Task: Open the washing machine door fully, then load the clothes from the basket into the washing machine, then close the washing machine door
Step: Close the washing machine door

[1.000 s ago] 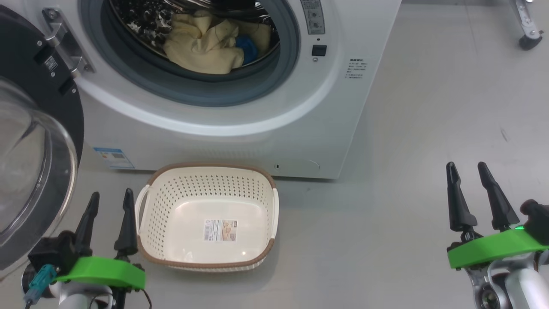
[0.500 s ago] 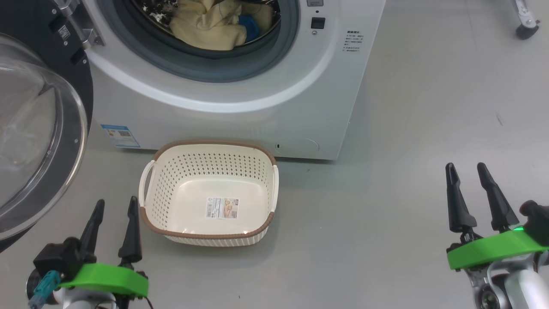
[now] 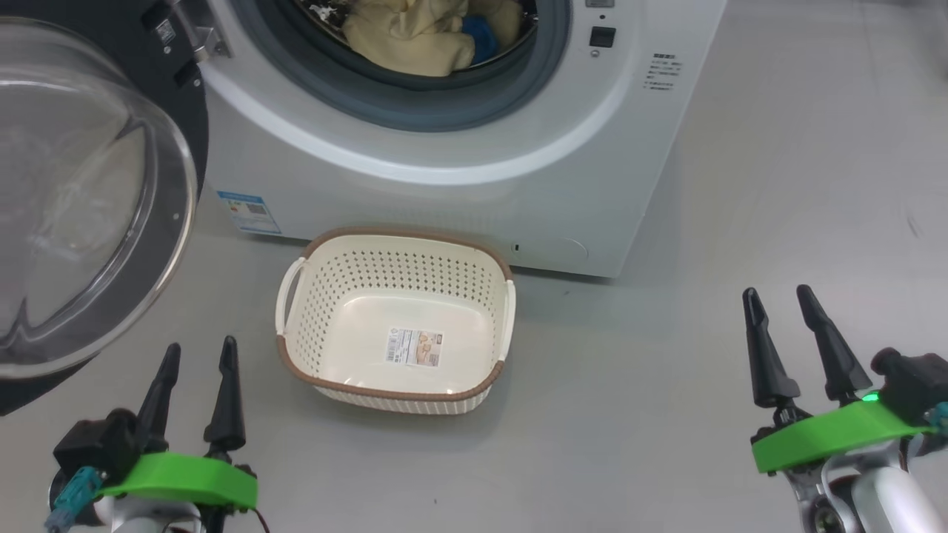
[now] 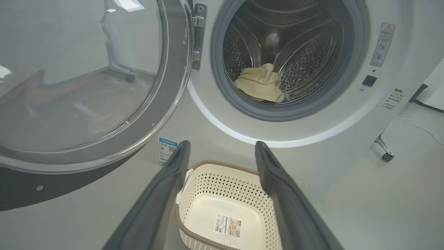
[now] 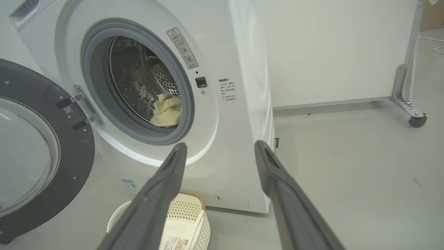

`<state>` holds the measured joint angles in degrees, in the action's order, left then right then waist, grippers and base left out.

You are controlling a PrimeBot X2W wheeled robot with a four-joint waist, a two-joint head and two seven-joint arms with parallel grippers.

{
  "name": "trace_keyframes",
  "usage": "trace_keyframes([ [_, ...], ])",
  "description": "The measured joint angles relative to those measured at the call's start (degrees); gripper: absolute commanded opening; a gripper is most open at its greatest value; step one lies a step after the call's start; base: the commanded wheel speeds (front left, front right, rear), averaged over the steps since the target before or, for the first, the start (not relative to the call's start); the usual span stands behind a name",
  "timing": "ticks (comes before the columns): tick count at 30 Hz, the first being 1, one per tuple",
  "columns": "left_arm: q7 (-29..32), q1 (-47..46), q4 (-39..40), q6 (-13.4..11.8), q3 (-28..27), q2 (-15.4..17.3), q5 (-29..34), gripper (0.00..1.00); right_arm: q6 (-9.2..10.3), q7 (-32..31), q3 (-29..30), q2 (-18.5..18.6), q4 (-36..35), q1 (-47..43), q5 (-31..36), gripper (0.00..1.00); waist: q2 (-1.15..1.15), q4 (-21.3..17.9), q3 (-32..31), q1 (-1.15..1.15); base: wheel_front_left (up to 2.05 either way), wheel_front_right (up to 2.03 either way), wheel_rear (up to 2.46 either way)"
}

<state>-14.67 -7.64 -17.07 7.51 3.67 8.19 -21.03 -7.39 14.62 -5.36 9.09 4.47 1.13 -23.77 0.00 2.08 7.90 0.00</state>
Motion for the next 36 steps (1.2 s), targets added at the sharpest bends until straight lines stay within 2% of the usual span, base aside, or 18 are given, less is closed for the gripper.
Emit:
trace_keyframes([
  [25, 0.04, 4.68, 1.25, 0.00, -7.22, -3.66, -0.21, 1.00, 0.00, 0.00, -11.26, 2.63, 1.88, 2.78, -0.68, 1.00, 0.00, 18.60, -2.04, 0.00, 0.00, 0.00, 0.00],
  [36, 0.04, 7.09, 2.19, 0.00, -8.69, -4.55, -0.14, 1.00, 0.00, 0.00, -14.12, 2.63, 2.44, 2.80, -1.44, 1.00, 0.00, 23.90, -3.09, 0.00, 0.00, 0.00, 0.00],
])
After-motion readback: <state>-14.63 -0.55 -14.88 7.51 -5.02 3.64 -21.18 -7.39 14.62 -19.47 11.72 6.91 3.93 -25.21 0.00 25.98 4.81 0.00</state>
